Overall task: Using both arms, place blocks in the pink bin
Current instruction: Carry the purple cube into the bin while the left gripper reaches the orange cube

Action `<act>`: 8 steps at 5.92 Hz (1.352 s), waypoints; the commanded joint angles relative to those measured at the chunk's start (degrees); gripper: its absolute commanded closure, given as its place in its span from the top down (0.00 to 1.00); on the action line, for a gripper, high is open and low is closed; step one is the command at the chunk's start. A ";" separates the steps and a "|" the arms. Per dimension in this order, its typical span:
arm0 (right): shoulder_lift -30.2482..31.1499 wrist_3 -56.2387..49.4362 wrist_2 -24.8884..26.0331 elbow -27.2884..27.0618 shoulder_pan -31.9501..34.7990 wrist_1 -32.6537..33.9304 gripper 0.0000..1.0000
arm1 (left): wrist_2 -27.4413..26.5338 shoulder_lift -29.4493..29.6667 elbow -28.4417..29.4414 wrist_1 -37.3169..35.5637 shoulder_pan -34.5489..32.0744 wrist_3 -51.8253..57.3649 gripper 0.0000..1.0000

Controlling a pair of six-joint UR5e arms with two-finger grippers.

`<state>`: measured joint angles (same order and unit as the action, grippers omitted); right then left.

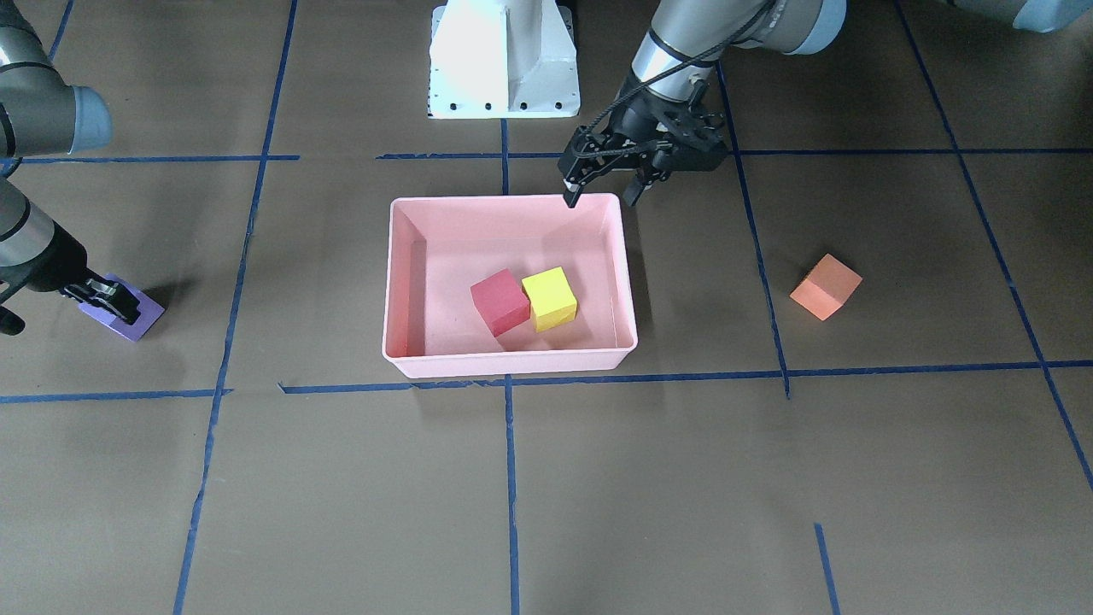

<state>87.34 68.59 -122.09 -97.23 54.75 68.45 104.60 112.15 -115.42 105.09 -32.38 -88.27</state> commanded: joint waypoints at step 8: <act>-31.62 19.56 11.59 -10.44 -23.54 22.96 0.04 | 24.70 -18.48 4.14 -3.81 -22.10 40.98 1.00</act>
<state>56.55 87.81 -112.65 -109.18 32.85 91.58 128.28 92.43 -112.97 103.63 -53.13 -48.58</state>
